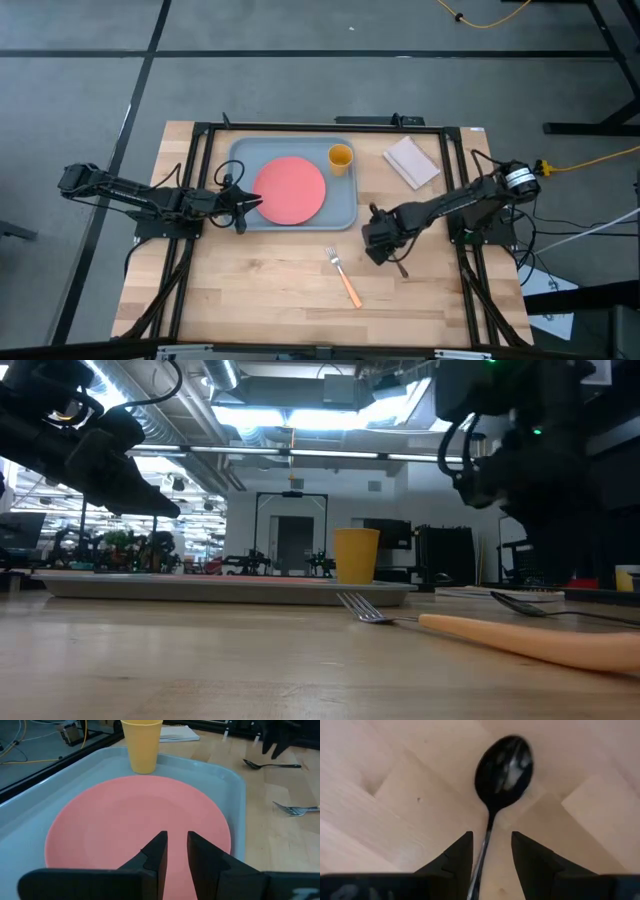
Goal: Pick and place plate/cup/fork/spoon on tray
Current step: Adjust the pink plate on the blue serving tray
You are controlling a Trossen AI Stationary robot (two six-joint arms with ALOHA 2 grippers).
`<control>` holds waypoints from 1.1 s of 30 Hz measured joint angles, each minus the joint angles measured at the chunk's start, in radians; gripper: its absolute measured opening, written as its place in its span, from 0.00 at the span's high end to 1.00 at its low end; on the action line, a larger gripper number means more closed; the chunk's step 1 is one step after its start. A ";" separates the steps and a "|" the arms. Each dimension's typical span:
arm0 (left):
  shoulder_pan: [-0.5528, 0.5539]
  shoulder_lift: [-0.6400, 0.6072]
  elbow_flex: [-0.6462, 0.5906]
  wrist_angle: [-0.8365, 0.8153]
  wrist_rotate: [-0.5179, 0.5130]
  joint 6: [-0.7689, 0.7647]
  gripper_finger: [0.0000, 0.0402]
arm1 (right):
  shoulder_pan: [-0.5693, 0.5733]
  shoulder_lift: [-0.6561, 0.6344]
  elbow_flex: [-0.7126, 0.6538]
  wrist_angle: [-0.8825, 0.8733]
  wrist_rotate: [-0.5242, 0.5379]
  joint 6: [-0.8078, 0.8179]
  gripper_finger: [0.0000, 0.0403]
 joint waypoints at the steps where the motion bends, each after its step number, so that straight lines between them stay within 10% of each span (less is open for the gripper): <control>1: 0.000 0.000 0.000 0.000 0.000 0.000 0.83 | 0.008 0.000 -0.013 0.022 0.002 0.000 0.66; 10: 0.000 0.000 0.000 0.000 0.000 0.000 0.83 | 0.047 0.001 -0.093 0.098 0.028 0.053 0.66; 21: 0.000 0.000 0.000 0.000 0.000 0.000 0.83 | -0.008 -0.012 0.069 0.264 0.436 -0.213 0.66; 28: 0.000 0.000 0.000 0.000 0.000 0.000 0.83 | -0.223 0.123 0.070 0.647 0.237 -0.439 0.66; 33: 0.000 0.000 0.000 0.000 0.000 0.000 0.83 | -0.260 0.234 0.201 0.597 0.229 -0.580 0.66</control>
